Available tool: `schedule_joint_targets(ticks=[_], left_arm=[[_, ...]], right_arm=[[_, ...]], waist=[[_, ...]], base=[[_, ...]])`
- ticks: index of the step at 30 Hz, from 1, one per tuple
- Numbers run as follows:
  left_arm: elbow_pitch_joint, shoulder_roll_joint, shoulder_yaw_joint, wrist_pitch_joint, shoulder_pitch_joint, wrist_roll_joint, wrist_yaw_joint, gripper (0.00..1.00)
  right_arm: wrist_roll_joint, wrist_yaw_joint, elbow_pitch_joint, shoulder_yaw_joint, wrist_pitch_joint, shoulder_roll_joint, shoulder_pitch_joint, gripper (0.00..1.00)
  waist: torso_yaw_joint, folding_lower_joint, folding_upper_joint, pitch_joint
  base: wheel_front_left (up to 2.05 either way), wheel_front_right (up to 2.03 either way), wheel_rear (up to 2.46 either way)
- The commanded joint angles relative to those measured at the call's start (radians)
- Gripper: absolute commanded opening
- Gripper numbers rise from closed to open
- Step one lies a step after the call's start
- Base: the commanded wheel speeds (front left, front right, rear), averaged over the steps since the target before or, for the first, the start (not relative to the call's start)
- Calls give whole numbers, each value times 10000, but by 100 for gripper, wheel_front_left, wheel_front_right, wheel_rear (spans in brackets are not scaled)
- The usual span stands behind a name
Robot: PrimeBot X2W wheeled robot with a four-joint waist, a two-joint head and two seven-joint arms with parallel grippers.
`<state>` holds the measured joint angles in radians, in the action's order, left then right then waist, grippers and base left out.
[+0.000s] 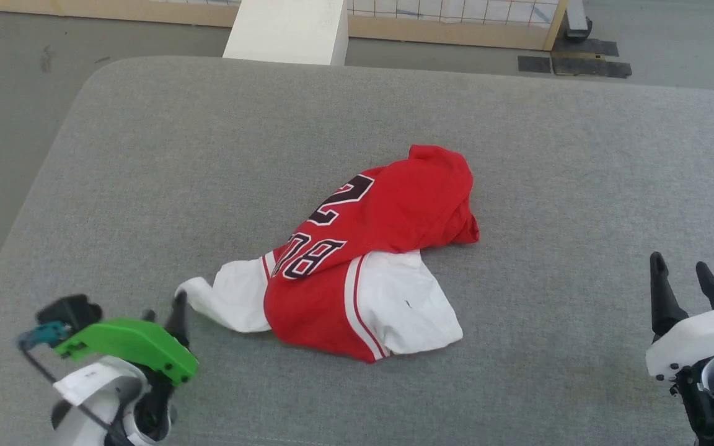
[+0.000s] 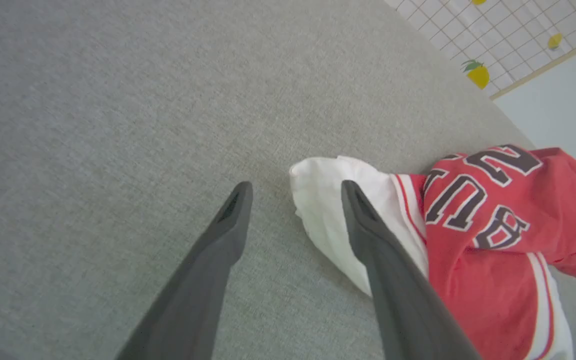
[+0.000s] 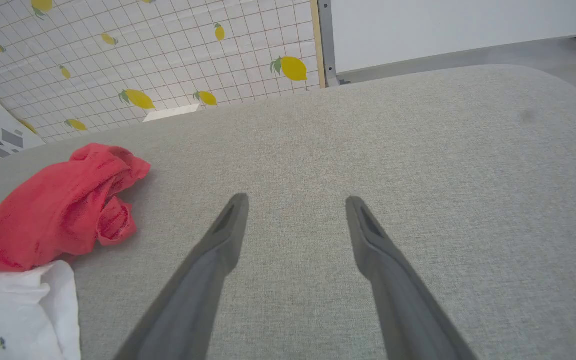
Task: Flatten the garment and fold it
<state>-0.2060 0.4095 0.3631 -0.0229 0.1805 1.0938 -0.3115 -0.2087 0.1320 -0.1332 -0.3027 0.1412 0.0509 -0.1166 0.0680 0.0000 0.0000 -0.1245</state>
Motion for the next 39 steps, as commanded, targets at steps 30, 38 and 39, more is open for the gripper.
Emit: schedule_joint_targets(ticks=[30, 38, 39], left_arm=[[1316, -1872, -2133, 2846, -945, -5911, 1237, 100], [848, -2399, -2297, 2846, -555, -6284, 1729, 100], [780, -2446, -2325, 2846, -543, -6308, 1777, 100]], right_arm=[[604, -13, -1261, 6413, 4738, 474, -3248, 100], [706, -13, -2500, 7874, 6230, 713, -3999, 100], [668, -13, -2610, 8042, 6322, 755, -4005, 100]], waist=[[580, 0, 0, -1133], [913, 0, 0, -1594], [924, 0, 0, -1611]], base=[[0, 0, 0], [0, 0, 0], [0, 0, 0]])
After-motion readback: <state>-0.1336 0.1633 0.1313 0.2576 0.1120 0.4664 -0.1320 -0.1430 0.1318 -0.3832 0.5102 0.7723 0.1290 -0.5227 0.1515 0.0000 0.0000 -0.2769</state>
